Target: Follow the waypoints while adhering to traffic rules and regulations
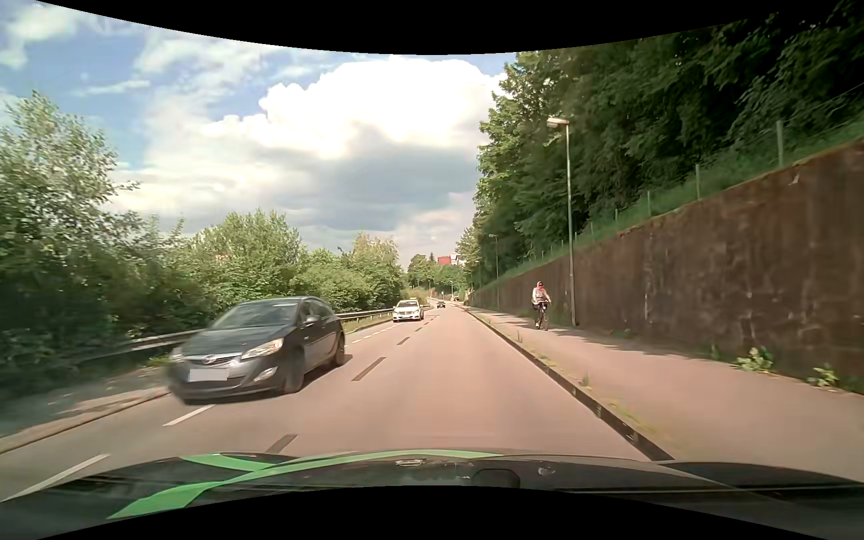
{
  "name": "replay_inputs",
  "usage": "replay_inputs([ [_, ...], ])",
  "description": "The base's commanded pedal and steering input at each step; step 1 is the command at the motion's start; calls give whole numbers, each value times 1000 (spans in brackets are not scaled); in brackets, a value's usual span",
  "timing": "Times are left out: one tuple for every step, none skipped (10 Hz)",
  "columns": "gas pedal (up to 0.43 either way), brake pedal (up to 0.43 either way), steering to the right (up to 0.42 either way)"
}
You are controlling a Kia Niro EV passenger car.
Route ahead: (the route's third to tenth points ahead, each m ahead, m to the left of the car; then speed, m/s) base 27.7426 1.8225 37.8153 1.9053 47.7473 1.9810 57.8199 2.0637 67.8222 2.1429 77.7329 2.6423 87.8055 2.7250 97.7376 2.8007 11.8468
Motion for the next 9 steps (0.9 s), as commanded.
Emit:
replay_inputs([
  [110,0,-4],
  [130,0,-5],
  [130,0,-4],
  [130,0,-4],
  [130,0,-4],
  [130,0,-5],
  [130,0,-4],
  [130,0,-4],
  [130,0,-4],
])
